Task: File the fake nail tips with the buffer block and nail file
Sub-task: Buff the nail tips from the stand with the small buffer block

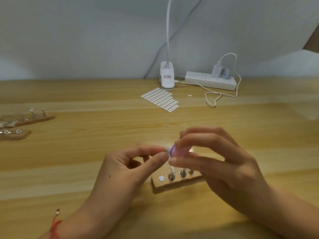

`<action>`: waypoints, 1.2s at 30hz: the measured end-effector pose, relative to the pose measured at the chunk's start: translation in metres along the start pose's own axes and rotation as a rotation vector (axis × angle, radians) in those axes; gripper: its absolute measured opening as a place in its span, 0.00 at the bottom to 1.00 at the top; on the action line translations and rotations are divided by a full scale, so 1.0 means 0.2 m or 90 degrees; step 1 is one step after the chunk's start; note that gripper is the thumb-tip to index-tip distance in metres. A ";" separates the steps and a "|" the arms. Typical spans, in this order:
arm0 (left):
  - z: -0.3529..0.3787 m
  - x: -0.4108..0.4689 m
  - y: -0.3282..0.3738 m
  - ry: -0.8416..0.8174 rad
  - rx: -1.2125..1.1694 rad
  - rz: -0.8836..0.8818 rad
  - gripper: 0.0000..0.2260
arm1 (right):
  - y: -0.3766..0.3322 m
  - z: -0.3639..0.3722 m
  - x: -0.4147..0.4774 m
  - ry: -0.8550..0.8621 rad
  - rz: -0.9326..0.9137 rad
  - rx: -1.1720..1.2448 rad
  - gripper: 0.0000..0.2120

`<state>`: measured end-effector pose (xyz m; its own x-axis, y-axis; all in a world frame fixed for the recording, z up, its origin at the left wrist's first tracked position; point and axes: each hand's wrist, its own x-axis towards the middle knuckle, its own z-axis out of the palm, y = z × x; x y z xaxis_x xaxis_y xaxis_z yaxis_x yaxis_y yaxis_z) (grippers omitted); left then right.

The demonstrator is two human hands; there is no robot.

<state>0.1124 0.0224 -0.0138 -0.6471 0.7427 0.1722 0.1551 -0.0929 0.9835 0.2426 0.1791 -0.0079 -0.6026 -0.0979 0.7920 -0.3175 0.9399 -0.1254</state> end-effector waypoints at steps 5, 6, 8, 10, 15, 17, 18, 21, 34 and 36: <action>0.00 0.00 0.01 0.014 -0.010 -0.020 0.10 | 0.12 -0.05 0.00 0.117 0.177 0.050 0.10; 0.00 -0.01 0.02 0.004 0.013 -0.016 0.11 | 0.14 -0.04 -0.01 0.122 0.207 0.065 0.10; -0.01 0.00 0.03 -0.012 0.088 0.017 0.09 | 0.16 -0.03 -0.02 0.127 0.254 0.115 0.11; -0.04 0.01 0.05 -0.023 0.185 0.074 0.07 | 0.17 -0.02 -0.03 0.125 0.277 0.149 0.13; -0.10 0.06 0.06 -0.113 0.232 0.030 0.05 | 0.17 -0.02 -0.05 0.121 0.267 0.177 0.14; -0.11 0.06 0.06 -0.144 0.228 0.009 0.09 | 0.17 -0.02 -0.05 0.123 0.274 0.181 0.14; -0.11 0.06 0.05 -0.155 0.230 0.010 0.12 | 0.17 -0.02 -0.05 0.124 0.277 0.183 0.14; -0.11 0.05 0.04 -0.163 0.250 0.039 0.17 | 0.17 -0.01 -0.05 0.123 0.277 0.189 0.14; -0.11 0.04 0.00 -0.219 0.381 0.145 0.16 | 0.17 -0.01 -0.06 0.112 0.271 0.189 0.14; -0.11 0.04 0.00 -0.219 0.408 0.146 0.14 | 0.17 -0.01 -0.06 0.106 0.268 0.185 0.14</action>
<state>0.0908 0.0132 -0.0107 -0.2943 0.9256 0.2378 0.7287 0.0564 0.6825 0.2398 0.2123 -0.0205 -0.6048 0.3431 0.7187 -0.2779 0.7548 -0.5942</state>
